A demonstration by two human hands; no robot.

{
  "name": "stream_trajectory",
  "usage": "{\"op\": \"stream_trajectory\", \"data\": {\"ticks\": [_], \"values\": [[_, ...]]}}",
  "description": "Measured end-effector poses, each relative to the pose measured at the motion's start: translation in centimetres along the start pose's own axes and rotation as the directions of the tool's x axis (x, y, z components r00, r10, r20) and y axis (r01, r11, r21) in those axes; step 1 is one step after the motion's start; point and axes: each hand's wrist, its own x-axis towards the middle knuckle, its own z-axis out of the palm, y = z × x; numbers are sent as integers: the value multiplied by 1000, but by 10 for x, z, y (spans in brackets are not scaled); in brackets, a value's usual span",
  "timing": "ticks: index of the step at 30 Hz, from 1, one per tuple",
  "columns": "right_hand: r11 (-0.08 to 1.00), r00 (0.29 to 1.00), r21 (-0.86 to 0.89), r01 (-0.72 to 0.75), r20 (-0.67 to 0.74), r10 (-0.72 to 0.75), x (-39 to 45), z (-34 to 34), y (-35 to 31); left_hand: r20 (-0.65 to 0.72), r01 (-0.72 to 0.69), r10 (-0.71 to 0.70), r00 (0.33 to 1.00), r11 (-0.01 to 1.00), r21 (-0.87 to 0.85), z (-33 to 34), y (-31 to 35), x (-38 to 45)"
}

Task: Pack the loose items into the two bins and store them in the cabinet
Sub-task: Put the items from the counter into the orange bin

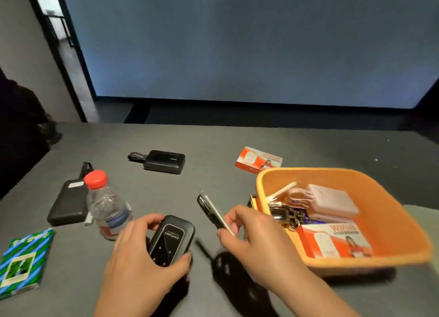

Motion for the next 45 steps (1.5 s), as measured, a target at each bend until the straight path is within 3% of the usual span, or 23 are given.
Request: {"op": "stream_trajectory", "data": {"ticks": [8,13,17,20,24,26,33,39,42,43,45], "values": [[990,967,31,-136,-214,140,-12,-80,89,71,-128,138,988,984,-127,83,81,12],[975,980,-151,-165,-133,145,6,-108,142,70,-91,99,993,990,-108,112,99,16],[898,1000,-439,-19,-16,13,43,-134,165,43,-75,80,996,990,-117,122,109,20],[754,988,-639,149,73,-134,75,-138,173,20,-70,73,997,990,-124,125,112,20],[560,936,-751,350,304,-178,100,-118,169,15,-38,40,999,991,-129,126,110,20],[523,923,-761,383,328,-200,107,-107,168,17,-29,32,999,992,-122,125,110,18],[717,941,-611,335,184,-283,107,-102,173,14,-27,28,1000,998,-55,121,106,16],[737,937,-586,335,126,-326,102,-102,180,19,-72,73,997,997,-35,120,116,18],[817,959,-517,255,28,-281,94,-104,180,24,-111,112,993,993,-30,123,122,17],[881,971,-430,199,-34,-236,88,-105,177,23,-128,129,991,991,-32,124,125,17],[995,992,-19,94,-82,-95,75,-106,169,26,-167,169,985,985,-52,128,131,18]]}}
